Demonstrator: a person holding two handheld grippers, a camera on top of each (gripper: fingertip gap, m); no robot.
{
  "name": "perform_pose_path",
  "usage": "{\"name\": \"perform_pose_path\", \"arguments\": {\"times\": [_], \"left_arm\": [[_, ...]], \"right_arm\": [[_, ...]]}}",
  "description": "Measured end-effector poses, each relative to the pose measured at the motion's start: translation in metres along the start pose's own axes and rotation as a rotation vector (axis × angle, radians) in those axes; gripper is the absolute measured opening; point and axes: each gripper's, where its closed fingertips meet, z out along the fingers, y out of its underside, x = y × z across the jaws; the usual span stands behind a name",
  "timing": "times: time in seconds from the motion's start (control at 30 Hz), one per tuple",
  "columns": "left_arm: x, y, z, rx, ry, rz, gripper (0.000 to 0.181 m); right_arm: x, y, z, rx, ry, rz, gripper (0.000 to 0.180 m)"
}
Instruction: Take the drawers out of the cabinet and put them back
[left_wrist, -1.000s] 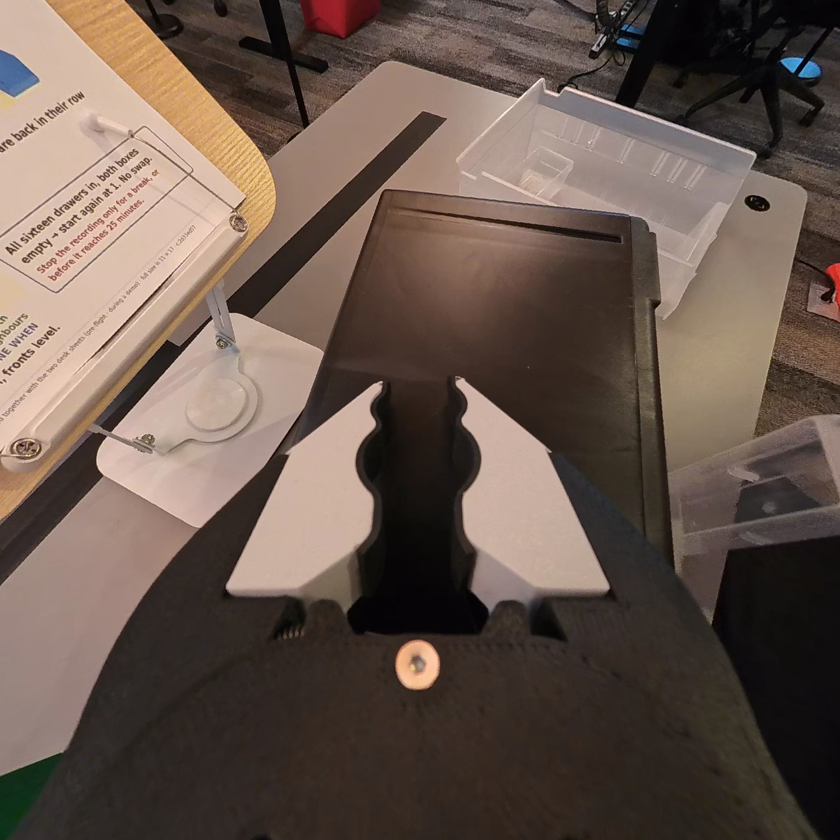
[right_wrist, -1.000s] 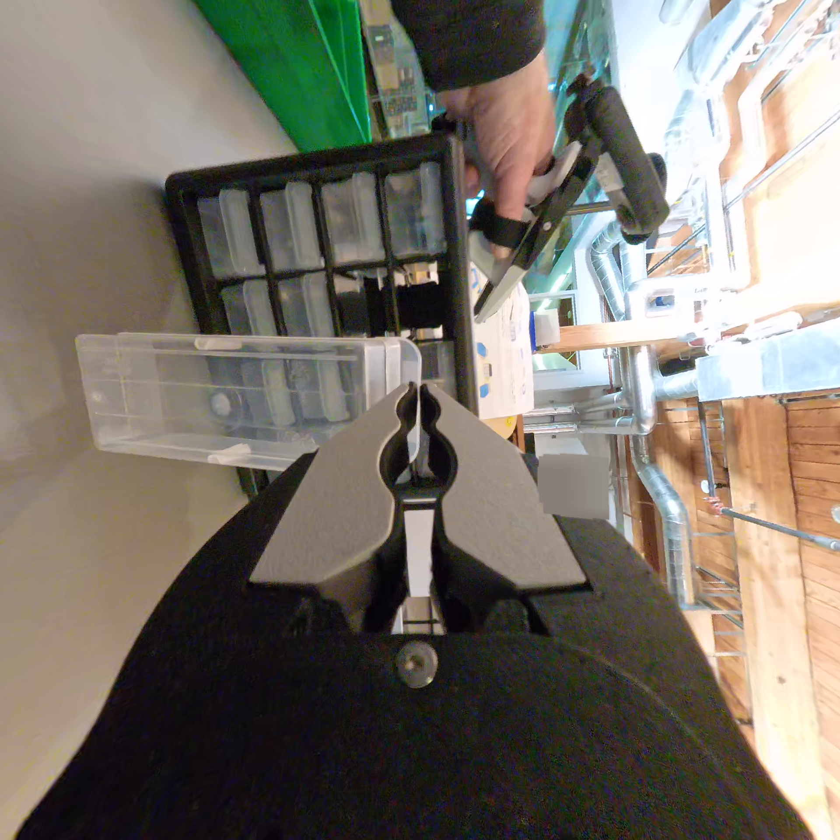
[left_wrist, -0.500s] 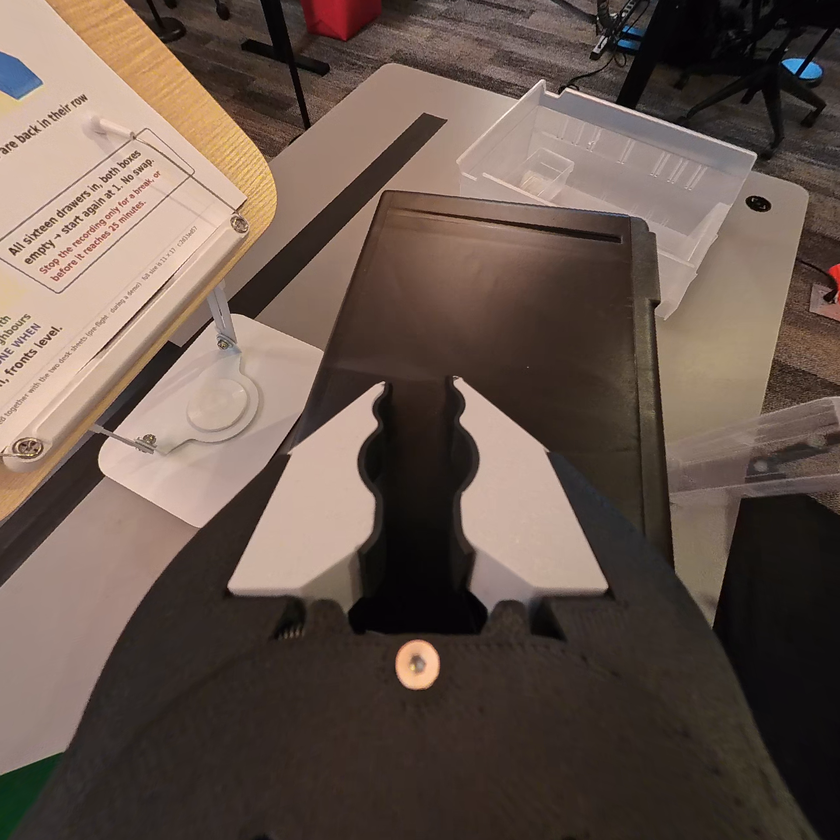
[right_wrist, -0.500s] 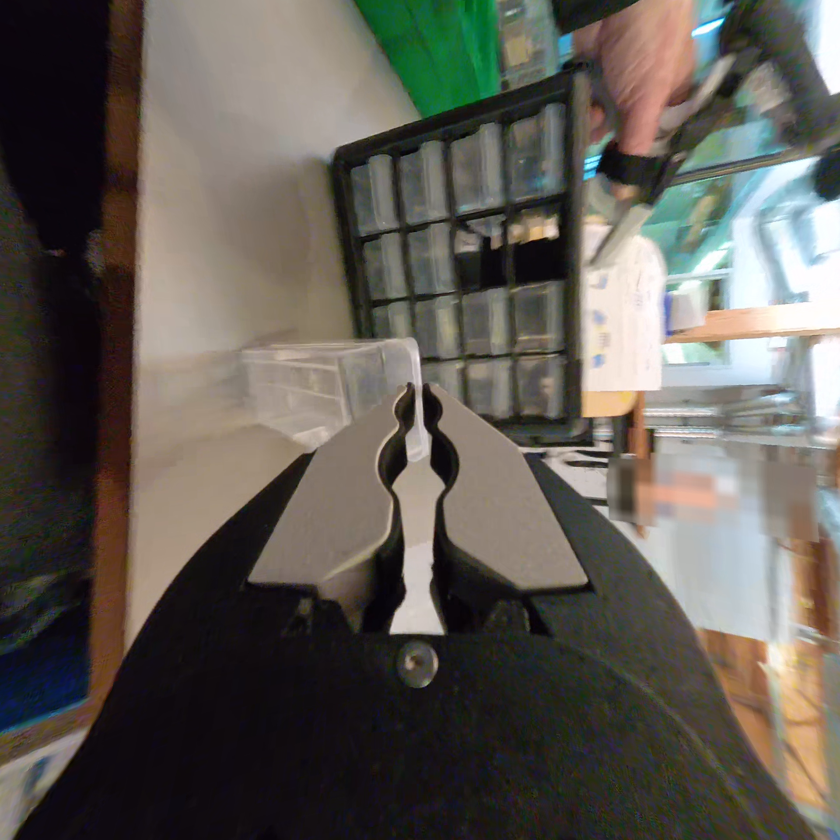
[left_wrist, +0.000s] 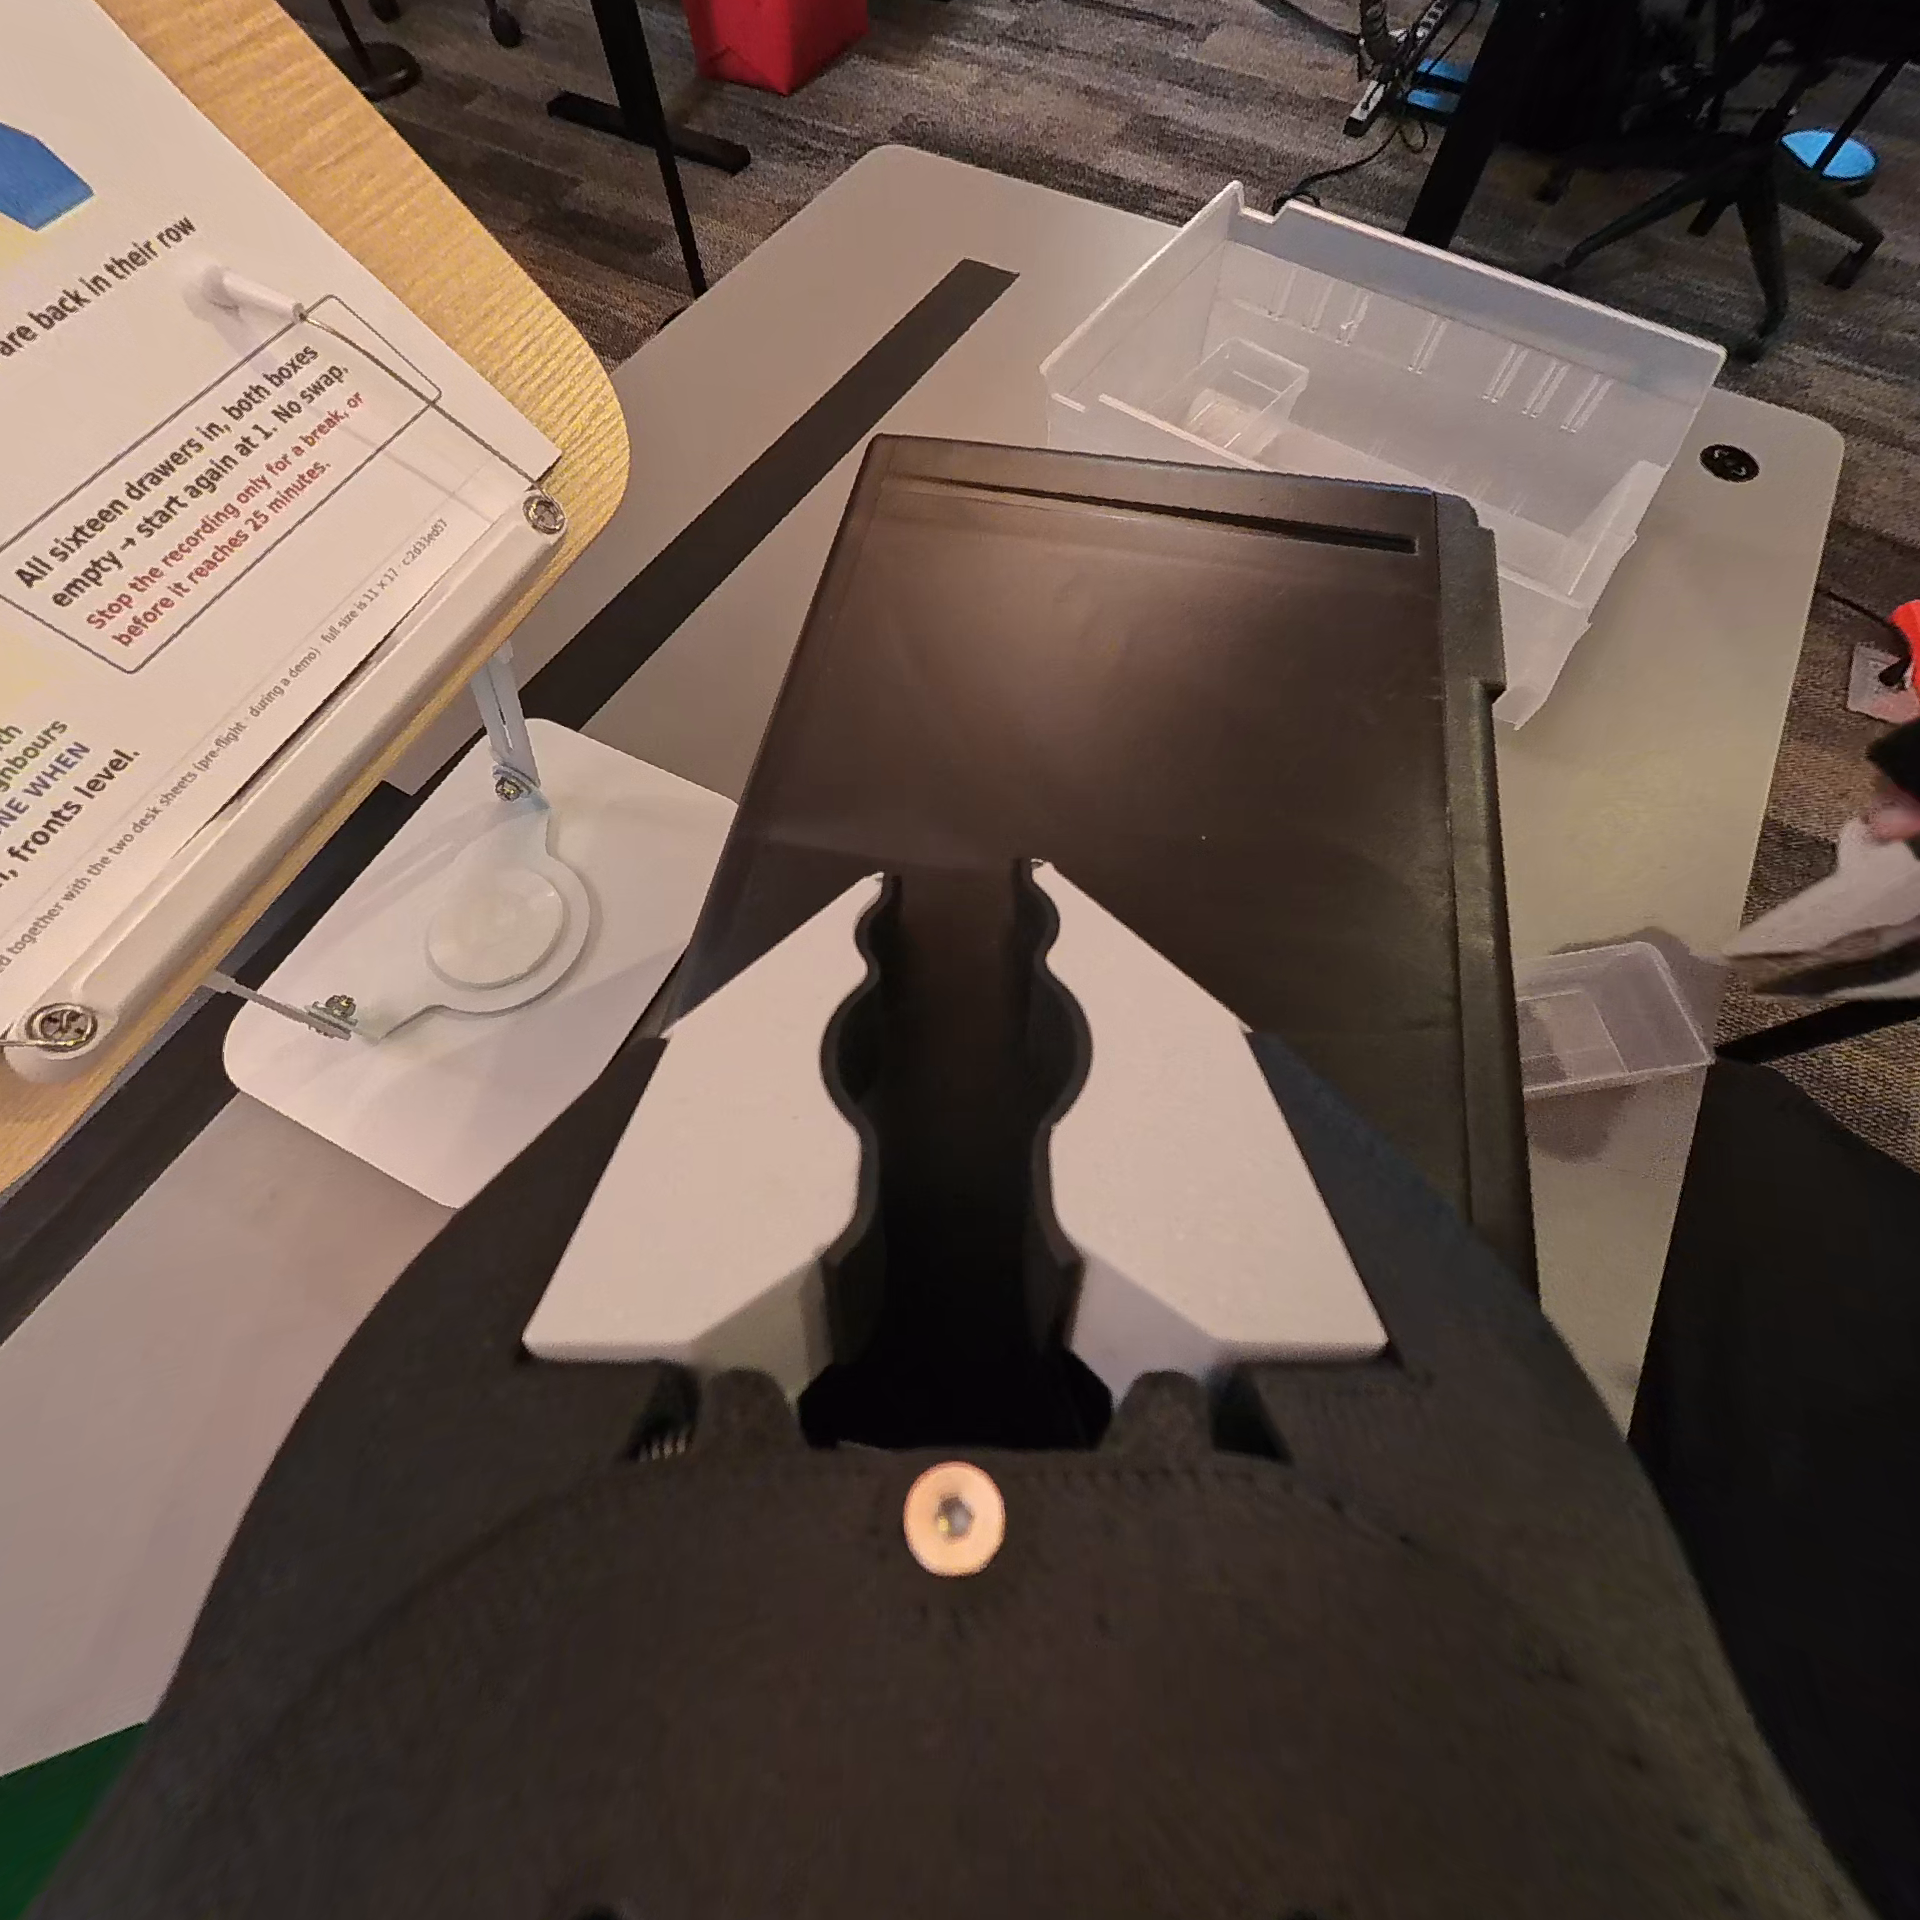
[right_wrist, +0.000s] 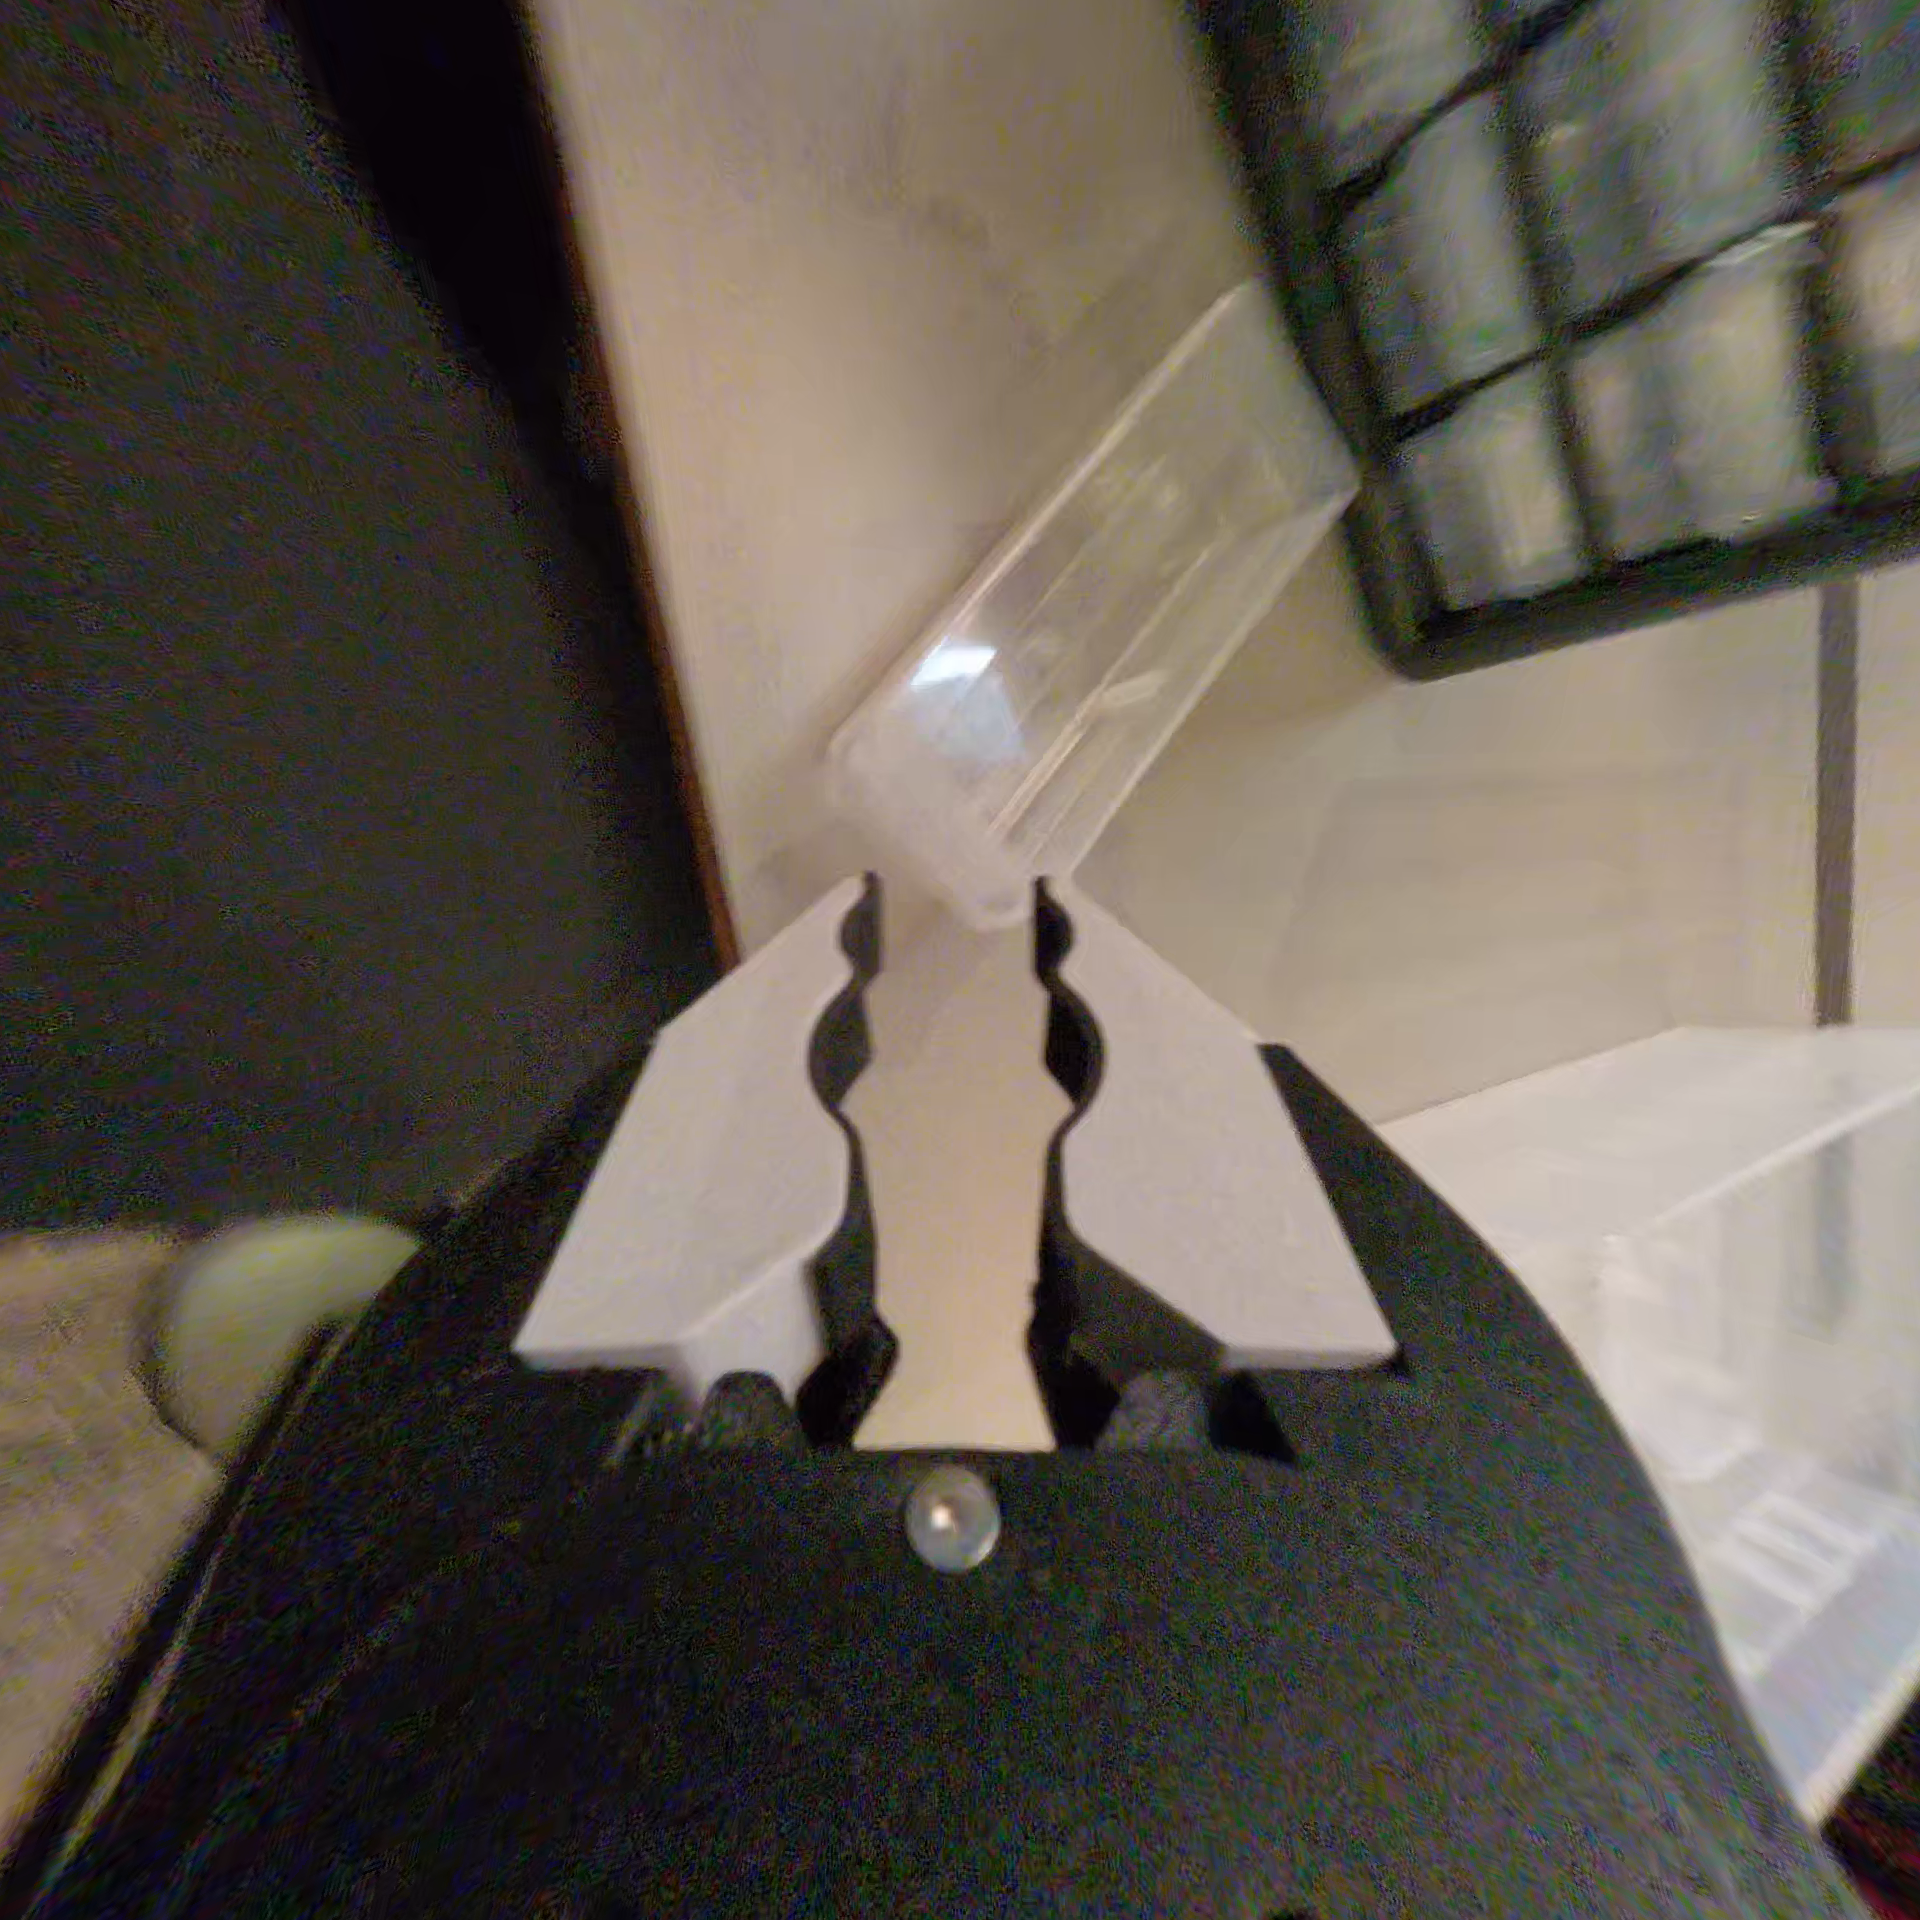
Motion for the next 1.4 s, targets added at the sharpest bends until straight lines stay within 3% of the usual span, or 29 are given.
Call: {"name": "perform_pose_path", "arguments": {"times": [0.03,0.1,0.2,0.33,0.47,0.63,0.77,0.9,1.03,1.2,1.4], "left_arm": [[0.000,0.000,0.000,0.000,0.001,0.000,0.021],[0.000,0.000,0.000,0.000,0.001,-0.001,0.021],[0.000,0.000,0.000,0.002,0.000,-0.001,0.021],[0.000,0.000,0.000,0.003,0.002,0.000,0.021],[0.000,0.000,0.000,0.005,0.006,0.003,0.021],[0.001,0.000,-0.001,0.007,0.009,0.007,0.020],[0.001,0.000,-0.001,0.009,0.011,0.007,0.019],[0.001,0.000,-0.001,0.008,0.012,0.007,0.020],[0.001,0.000,-0.001,0.009,0.012,0.007,0.020],[0.001,0.000,-0.001,0.009,0.010,0.006,0.019],[0.001,0.000,-0.001,0.009,0.010,0.005,0.019]], "right_arm": [[0.012,-0.013,-0.001,0.038,0.015,0.110,0.043],[0.026,-0.034,0.006,0.055,-0.034,0.342,0.093],[0.030,-0.045,0.036,-0.043,-0.136,0.562,0.103],[0.031,-0.034,0.079,-0.202,-0.182,0.579,0.087],[0.024,-0.033,0.090,-0.249,-0.271,0.550,0.072],[0.030,-0.031,0.075,-0.239,-0.262,0.412,0.065],[0.067,-0.027,0.028,-0.157,-0.179,0.336,0.064],[0.150,0.008,-0.032,-0.091,0.023,0.317,0.063],[0.213,0.085,-0.053,-0.225,0.118,0.264,0.063],[0.233,0.167,-0.020,-0.425,0.007,0.197,0.063],[0.225,0.224,0.033,-0.581,-0.112,0.122,0.065]]}}
